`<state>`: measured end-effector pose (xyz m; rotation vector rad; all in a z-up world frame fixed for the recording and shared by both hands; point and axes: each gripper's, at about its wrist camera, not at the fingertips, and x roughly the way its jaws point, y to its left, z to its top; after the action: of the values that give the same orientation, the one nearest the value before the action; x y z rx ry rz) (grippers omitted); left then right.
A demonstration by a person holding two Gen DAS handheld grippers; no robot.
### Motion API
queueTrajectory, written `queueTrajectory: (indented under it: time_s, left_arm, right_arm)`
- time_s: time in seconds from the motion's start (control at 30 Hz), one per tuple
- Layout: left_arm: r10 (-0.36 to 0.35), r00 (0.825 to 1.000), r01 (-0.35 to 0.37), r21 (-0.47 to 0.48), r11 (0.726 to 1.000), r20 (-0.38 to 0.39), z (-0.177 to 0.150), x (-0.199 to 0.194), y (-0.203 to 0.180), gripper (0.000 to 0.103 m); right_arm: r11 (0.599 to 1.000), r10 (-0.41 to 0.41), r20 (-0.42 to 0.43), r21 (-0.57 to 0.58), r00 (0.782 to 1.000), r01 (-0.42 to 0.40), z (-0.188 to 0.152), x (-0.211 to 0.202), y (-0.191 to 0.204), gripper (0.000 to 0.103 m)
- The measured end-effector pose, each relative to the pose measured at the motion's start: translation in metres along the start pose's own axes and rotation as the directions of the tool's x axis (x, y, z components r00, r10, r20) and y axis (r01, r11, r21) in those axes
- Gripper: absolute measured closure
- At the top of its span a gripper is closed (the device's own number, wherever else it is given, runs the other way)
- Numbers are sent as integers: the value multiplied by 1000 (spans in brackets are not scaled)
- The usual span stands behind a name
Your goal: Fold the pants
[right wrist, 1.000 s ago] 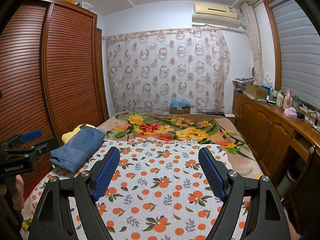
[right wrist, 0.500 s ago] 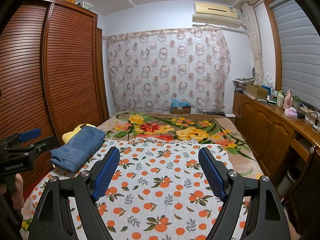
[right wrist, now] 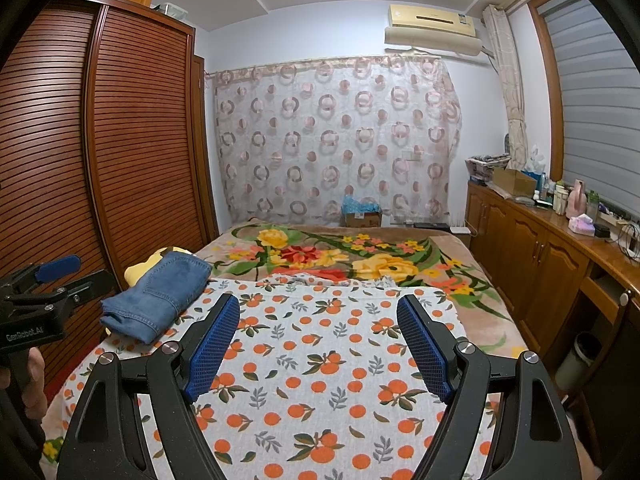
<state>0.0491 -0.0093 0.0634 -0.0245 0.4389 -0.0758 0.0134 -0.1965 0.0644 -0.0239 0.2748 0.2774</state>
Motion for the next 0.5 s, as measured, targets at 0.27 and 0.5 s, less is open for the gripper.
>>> queueTrajectory:
  time_s: [0.27, 0.5]
  left_arm:
    - [0, 1000, 0, 0, 1000, 1, -1, 0, -1, 12]
    - [1, 1000, -1, 1, 1000, 1, -2, 0, -1, 12]
  right_arm:
    - [1000, 0, 0, 1, 1000, 0, -1, 0, -1, 20]
    - [1000, 1, 1, 2, 1000, -1, -1, 1, -1, 20]
